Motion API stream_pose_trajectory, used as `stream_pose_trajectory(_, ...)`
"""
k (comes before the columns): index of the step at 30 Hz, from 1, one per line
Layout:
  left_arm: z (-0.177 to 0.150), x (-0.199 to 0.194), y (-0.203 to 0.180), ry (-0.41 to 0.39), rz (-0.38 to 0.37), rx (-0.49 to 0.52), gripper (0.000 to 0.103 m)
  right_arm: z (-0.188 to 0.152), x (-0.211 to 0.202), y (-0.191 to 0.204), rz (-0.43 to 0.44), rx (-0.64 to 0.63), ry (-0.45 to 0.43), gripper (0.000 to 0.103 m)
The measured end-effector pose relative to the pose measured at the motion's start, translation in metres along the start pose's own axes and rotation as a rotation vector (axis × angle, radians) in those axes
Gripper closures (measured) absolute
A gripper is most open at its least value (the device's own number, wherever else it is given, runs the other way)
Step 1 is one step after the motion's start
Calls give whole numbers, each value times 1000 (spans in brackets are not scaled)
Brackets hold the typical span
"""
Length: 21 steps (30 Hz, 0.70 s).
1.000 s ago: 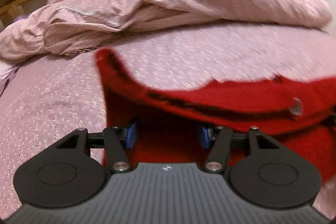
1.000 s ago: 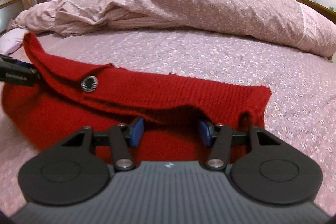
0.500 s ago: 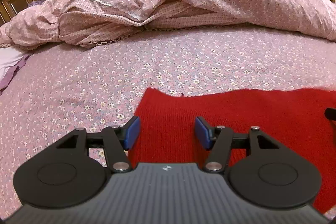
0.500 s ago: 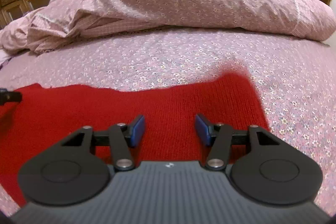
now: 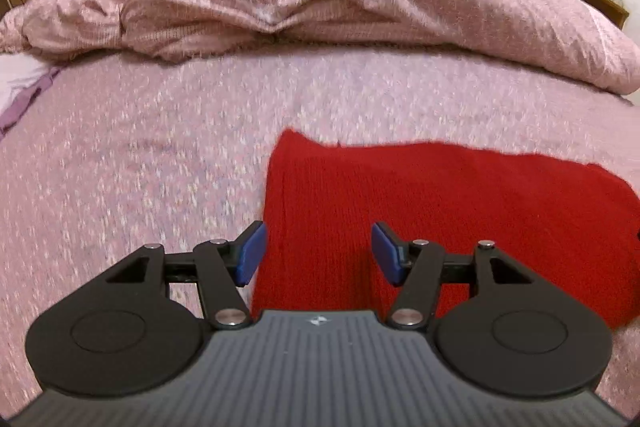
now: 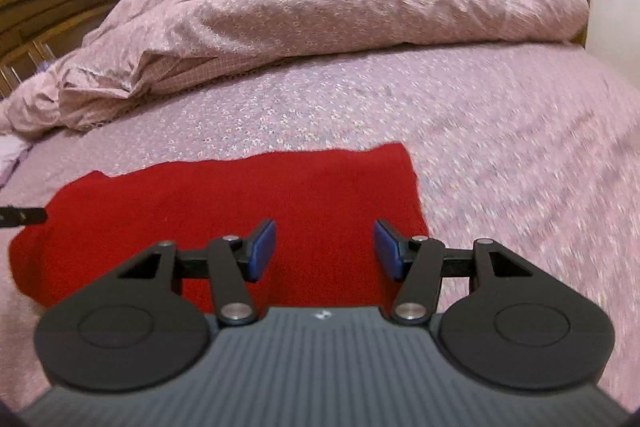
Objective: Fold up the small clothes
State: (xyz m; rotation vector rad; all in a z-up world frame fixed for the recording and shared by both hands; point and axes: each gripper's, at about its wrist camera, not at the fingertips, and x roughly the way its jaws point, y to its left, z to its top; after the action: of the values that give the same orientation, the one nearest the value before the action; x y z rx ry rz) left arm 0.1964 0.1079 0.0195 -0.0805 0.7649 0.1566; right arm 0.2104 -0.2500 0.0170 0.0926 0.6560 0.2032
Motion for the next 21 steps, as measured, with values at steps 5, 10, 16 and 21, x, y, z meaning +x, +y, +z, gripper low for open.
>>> stream_pose_trajectory(5,-16,23,0,51,19,-1,38,-24,14,0,-32,-27,39,47)
stream_pose_trajectory(10,-21,27,9,58,8,-68,35,-28,23,-7,-46,14,11,47)
stream_pose_trajectory(16,-19,1,8,47,31,-106,35,-29,1,-9,-52,117,0,47)
stream_pose_trajectory(21,-26,-20,6,36,46,-114,35,-36,-28,-30,-14,314,-25,38)
